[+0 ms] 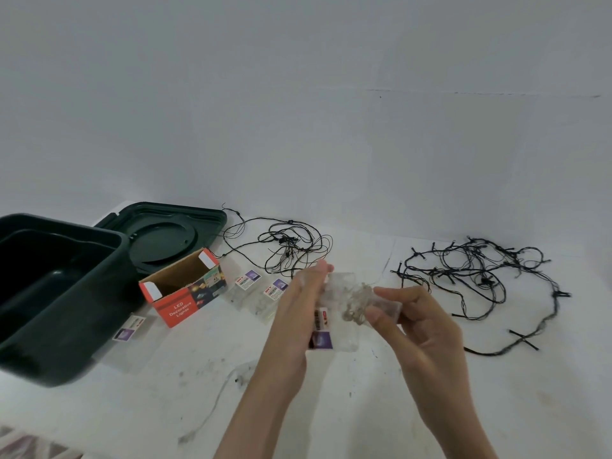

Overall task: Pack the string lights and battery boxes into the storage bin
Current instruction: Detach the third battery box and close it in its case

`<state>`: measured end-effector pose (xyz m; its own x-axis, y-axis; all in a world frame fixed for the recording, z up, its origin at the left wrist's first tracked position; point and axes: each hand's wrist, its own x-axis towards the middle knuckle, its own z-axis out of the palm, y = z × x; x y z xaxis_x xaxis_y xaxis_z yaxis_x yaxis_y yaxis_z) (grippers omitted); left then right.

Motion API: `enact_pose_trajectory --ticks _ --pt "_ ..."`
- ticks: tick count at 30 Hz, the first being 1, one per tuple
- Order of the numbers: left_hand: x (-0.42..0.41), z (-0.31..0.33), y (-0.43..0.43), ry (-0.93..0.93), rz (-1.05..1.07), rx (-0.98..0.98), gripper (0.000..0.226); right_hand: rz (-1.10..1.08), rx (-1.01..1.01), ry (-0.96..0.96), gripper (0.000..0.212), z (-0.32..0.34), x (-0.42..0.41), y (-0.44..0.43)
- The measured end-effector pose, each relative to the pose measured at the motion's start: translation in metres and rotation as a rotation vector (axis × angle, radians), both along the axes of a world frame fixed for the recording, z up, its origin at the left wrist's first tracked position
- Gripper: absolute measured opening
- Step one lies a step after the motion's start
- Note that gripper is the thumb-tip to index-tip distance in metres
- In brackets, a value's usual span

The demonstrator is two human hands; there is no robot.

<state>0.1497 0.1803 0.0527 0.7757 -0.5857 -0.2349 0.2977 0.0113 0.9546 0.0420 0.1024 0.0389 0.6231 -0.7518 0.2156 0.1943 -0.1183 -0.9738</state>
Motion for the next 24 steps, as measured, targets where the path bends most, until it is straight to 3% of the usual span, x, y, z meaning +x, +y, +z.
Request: enact_pose_trajectory --ticks 9,15,24 --pt "-0.02 -0.013 -0.01 -0.006 0.05 -0.057 0.032 -0.208 0.135 -0.088 0.017 -0.011 0.006 0.018" --pt "-0.006 -0.016 -0.007 -0.111 -0.021 0.045 0.027 -0.073 0.063 0.113 0.022 -0.009 -0.003 0.0" --pt "-0.031 -0.023 -0.021 -0.006 0.197 -0.115 0.021 -0.314 0.26 -0.12 0.024 -0.021 0.009 0.023"
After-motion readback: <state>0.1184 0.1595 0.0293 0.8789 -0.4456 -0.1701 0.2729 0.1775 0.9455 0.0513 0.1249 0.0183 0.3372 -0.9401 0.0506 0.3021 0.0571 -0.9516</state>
